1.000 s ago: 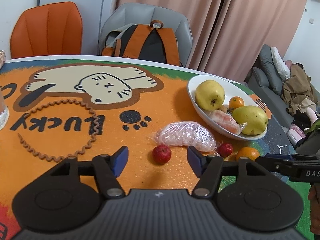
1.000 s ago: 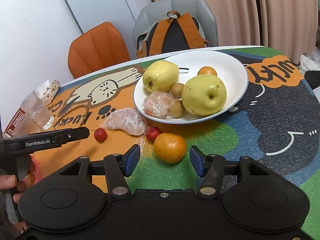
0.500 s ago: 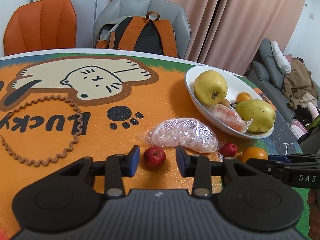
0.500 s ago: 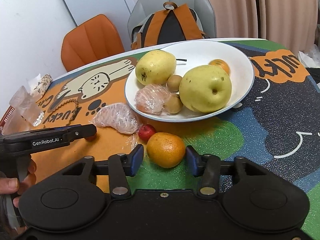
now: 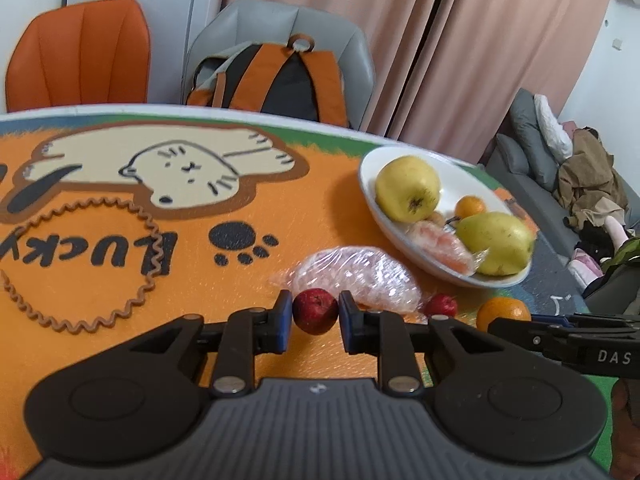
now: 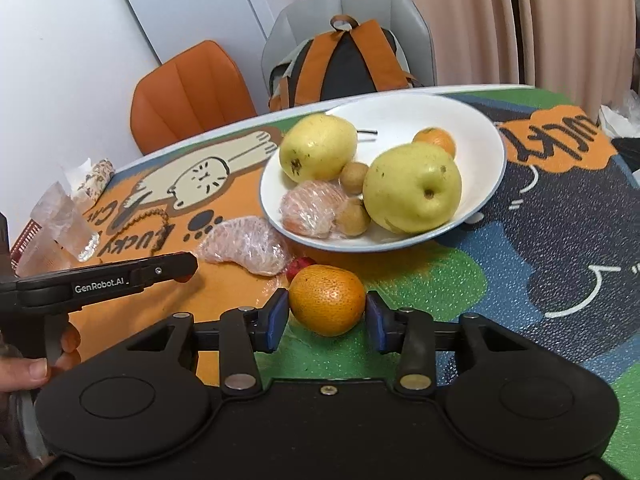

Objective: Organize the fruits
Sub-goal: 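Close right gripper on the mandarin while left gripper lifts the red fruit, then carry red fruit and mandarin over the white plate and open both grippers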

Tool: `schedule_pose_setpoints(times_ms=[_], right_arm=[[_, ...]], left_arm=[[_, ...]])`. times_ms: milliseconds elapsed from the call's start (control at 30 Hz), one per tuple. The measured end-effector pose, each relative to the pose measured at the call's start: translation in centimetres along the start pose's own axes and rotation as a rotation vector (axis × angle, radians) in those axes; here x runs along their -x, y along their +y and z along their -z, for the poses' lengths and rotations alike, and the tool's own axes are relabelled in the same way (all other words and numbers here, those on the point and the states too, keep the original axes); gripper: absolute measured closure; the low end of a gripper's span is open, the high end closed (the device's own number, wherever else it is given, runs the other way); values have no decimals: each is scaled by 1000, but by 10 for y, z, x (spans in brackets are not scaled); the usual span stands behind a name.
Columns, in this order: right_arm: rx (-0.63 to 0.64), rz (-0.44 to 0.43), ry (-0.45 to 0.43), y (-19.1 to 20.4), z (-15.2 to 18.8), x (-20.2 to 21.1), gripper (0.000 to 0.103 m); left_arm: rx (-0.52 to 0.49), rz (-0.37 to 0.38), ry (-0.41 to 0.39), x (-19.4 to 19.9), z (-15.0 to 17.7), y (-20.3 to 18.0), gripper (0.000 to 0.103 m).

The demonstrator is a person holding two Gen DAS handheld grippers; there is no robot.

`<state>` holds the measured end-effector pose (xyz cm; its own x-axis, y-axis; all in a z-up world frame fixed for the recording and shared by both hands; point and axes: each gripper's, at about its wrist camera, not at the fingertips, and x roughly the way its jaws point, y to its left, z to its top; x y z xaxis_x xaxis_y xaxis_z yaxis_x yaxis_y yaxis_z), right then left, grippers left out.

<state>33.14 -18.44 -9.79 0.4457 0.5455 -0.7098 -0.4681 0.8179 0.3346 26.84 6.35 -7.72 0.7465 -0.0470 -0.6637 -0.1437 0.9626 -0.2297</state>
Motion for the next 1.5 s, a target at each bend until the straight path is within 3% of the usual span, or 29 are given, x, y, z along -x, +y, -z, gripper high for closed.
schedule_pose_setpoints(times_ms=[667,1500], right_arm=[[-12,32,-124,-19,-30,40,64],[-46,62,-153,-70,-73,36,64]], left_arm=[[-81,51,-75,18,-33,-47,80],[-182,105,-28,-49,-81,-107,80]])
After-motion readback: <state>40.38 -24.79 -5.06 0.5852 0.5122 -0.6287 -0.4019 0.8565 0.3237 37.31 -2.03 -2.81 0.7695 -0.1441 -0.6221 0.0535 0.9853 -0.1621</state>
